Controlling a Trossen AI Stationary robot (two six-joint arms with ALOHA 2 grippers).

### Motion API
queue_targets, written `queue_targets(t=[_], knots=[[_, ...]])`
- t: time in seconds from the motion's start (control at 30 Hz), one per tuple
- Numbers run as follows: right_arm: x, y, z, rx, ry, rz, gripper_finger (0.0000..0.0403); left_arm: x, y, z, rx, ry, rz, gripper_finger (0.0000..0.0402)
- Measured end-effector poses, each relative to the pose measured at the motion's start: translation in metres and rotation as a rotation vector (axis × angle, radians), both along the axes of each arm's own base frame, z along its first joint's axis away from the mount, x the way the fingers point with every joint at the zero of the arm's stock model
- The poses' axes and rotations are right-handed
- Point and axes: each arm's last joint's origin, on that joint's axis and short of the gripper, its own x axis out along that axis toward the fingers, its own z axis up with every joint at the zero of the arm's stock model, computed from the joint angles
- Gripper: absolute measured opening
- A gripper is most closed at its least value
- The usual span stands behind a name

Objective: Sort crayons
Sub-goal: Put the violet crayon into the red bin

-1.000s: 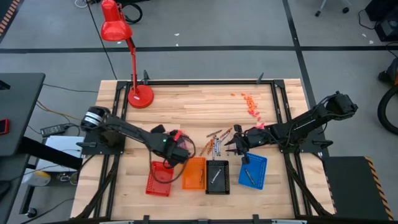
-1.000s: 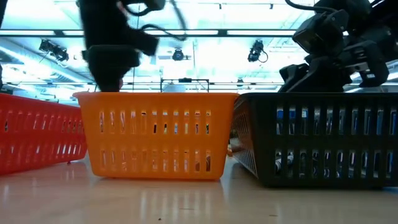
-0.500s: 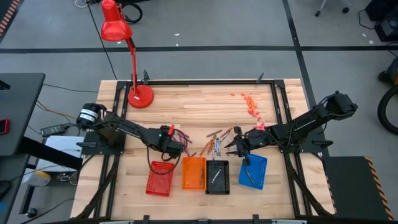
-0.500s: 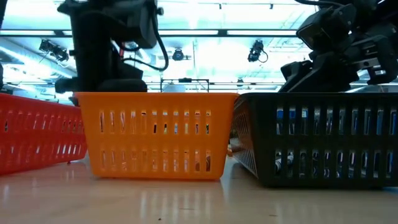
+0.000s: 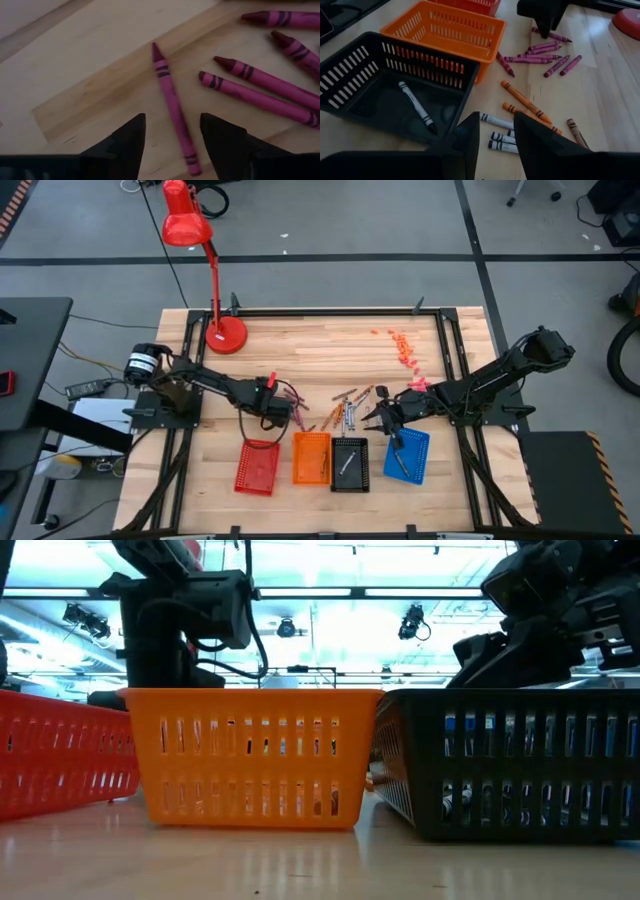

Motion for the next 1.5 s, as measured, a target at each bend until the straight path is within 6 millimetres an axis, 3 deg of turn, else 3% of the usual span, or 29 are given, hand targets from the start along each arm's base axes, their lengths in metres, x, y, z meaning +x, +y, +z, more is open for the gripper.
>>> queue_targets(t=[0.2,0.77,1.2,1.5], knots=[[0.0,0.0,0.0,-0.006,-0.002,0.004,0.0125,0.001,0.001,0.0,-0.008,-0.008,0.003,0.0171],[0.0,0.0,0.0,-0.009,0.003,0.016,0.0125,0.0,-0.001,-0.001,-0.045,0.006,-0.028,0.0025],[0.0,0.001,0.0,-0.005,0.005,0.024,0.0125,0.003,-0.004,0.001,-0.05,0.005,-0.047,0.0025],[0.0,0.001,0.0,0.009,0.003,0.017,0.0125,0.011,-0.005,0.02,-0.06,0.013,-0.087,0.0025]])
